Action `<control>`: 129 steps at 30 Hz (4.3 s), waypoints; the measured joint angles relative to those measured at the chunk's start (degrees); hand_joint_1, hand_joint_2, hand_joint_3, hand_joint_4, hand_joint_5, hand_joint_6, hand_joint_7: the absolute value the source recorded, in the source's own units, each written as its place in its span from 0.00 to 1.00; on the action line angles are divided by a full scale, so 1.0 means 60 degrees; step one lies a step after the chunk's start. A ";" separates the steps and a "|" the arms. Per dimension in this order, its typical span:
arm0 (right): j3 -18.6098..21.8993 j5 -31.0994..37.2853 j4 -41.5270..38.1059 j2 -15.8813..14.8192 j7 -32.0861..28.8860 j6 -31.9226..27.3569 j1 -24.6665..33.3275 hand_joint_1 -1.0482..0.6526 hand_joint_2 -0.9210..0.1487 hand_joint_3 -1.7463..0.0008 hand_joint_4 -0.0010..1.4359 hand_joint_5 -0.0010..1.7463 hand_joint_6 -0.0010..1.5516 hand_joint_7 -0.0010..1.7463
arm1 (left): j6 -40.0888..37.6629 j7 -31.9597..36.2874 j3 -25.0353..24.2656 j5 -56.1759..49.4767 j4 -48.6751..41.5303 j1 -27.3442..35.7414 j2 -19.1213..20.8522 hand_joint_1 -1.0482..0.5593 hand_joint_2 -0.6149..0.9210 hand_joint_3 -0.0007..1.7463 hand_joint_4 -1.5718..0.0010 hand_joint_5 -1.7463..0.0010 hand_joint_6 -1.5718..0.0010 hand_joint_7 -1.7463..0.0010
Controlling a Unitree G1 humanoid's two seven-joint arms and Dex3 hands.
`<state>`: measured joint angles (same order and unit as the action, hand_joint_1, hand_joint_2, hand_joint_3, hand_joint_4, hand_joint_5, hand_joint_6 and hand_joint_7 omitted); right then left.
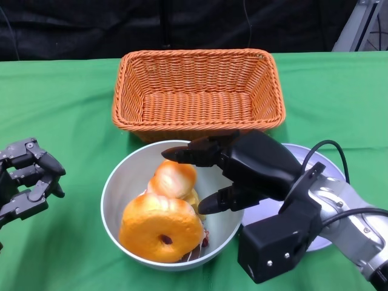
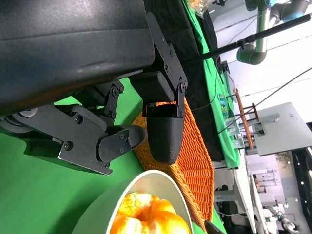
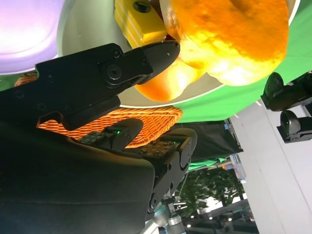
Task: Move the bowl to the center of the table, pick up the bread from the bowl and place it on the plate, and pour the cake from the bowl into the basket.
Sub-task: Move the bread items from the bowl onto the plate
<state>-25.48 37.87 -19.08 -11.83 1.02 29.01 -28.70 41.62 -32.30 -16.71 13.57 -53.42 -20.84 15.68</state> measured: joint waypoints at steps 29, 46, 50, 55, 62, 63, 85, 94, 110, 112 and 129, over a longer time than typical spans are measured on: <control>0.0048 -0.0630 0.1288 0.0021 0.0663 -0.0240 0.0452 0.25 0.03 1.00 0.41 0.01 0.29 0.00 | 0.0108 0.0064 0.0096 -0.0172 -0.0126 -0.0001 0.0003 0.59 0.86 0.43 0.50 0.15 0.44 0.37; -0.0661 0.2021 -0.1208 -0.0204 -0.2087 -0.0148 -0.1022 0.26 0.07 1.00 0.38 0.00 0.30 0.00 | 0.0099 0.0065 0.0200 -0.0282 -0.0159 -0.0004 0.0022 0.60 0.85 0.43 0.47 0.15 0.42 0.35; -0.0708 0.2028 -0.1307 -0.0226 -0.2209 -0.0138 -0.1056 0.26 0.08 1.00 0.39 0.00 0.31 0.00 | 0.0100 0.0070 0.0221 -0.0287 -0.0168 -0.0004 0.0022 0.60 0.84 0.45 0.47 0.15 0.42 0.35; -0.0757 0.2098 -0.1418 -0.0232 -0.2314 -0.0119 -0.1127 0.25 0.07 1.00 0.39 0.00 0.30 0.00 | 0.0100 0.0105 0.0237 -0.0300 -0.0168 -0.0004 0.0022 0.60 0.84 0.46 0.47 0.15 0.42 0.36; -0.0816 0.2108 -0.1561 -0.0214 -0.2319 -0.0081 -0.1174 0.26 0.07 1.00 0.38 0.00 0.30 0.00 | 0.0097 0.0102 0.0242 -0.0295 -0.0242 -0.0008 0.0022 0.59 0.84 0.45 0.47 0.15 0.42 0.36; -0.0847 0.2099 -0.1618 -0.0195 -0.2318 -0.0021 -0.1215 0.26 0.07 1.00 0.38 0.00 0.31 0.00 | 0.0092 0.0102 0.0243 -0.0295 -0.0242 -0.0011 0.0022 0.59 0.85 0.44 0.47 0.15 0.42 0.36; -0.1706 0.2389 -0.3557 0.0457 -0.3500 0.0760 -0.2204 0.24 0.07 1.00 0.39 0.00 0.32 0.00 | 0.0021 0.0123 0.0235 -0.0266 -0.0325 -0.0119 0.0017 0.57 0.84 0.41 0.44 0.18 0.41 0.37; -0.2031 0.2524 -0.4169 0.0602 -0.3580 0.0803 -0.2523 0.25 0.05 1.00 0.39 0.00 0.32 0.00 | 0.0021 0.0042 0.0213 -0.0236 -0.0348 -0.0121 0.0017 0.57 0.84 0.42 0.43 0.18 0.41 0.37; -0.2240 0.2461 -0.4829 0.0885 -0.3495 0.0856 -0.2831 0.29 0.03 0.99 0.38 0.00 0.32 0.00 | -0.0035 -0.0222 0.0113 0.0078 -0.0347 -0.0122 -0.0002 0.53 0.98 0.17 0.44 0.20 0.27 0.86; -0.2285 0.2449 -0.5161 0.1045 -0.3427 0.0877 -0.2904 0.30 0.02 1.00 0.38 0.00 0.31 0.00 | -0.0134 -0.0359 0.0085 0.0195 -0.0344 -0.0122 -0.0013 0.53 1.00 0.13 0.44 0.21 0.25 0.93; -0.2495 0.2443 -0.6090 0.1413 -0.3560 0.1041 -0.3220 0.33 0.01 1.00 0.43 0.01 0.32 0.01 | -0.0298 -0.0290 0.0111 0.0283 -0.0278 -0.0122 -0.0019 0.53 1.00 0.11 0.40 0.26 0.15 0.96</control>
<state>-40.45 52.52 -55.62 -3.35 -20.34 35.26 -48.02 39.84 -34.04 -16.05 15.27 -55.09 -21.57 15.57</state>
